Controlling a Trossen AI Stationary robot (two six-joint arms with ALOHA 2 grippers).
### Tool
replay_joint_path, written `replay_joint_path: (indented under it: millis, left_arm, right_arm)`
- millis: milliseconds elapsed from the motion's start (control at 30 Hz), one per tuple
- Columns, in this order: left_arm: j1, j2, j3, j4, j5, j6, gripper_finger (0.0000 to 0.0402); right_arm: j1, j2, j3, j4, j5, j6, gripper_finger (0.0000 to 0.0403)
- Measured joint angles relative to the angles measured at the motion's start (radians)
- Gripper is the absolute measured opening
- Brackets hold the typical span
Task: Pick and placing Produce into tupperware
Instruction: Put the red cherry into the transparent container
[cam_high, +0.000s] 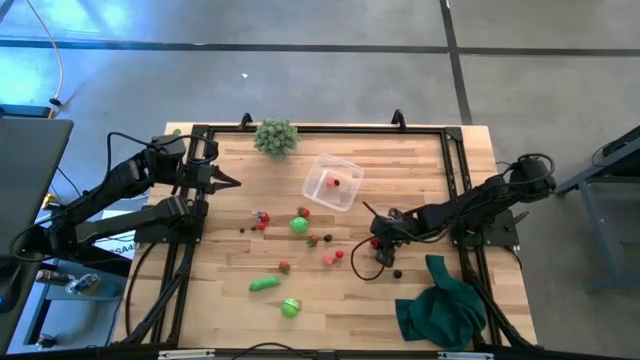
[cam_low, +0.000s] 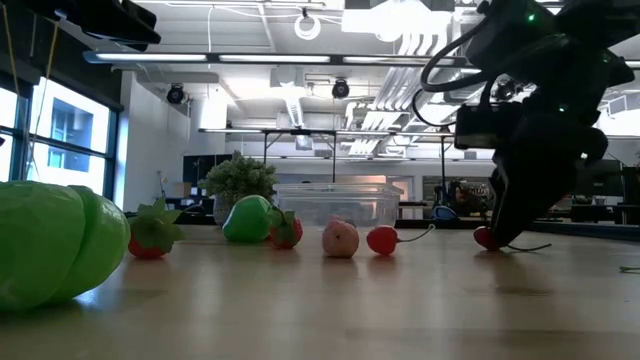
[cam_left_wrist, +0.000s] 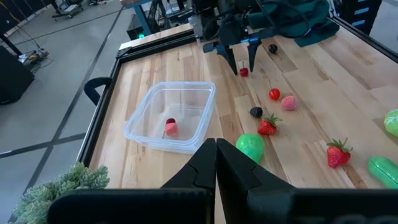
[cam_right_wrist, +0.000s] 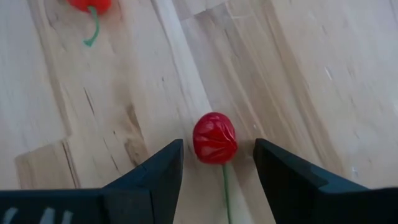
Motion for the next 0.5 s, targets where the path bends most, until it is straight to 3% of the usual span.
replay_joint_path:
  millis: [333,500]
  left_arm:
    - [0.000,0.000,0.000,0.000,0.000,0.000,0.0003]
    - [0.000,0.000,0.000,0.000,0.000,0.000,0.0003]
  right_arm:
    - [0.000,0.000,-0.002,0.003,0.002,-0.075,0.0191]
    - [-0.001,0.001,-0.004,0.014,0.006,-0.089,0.0166]
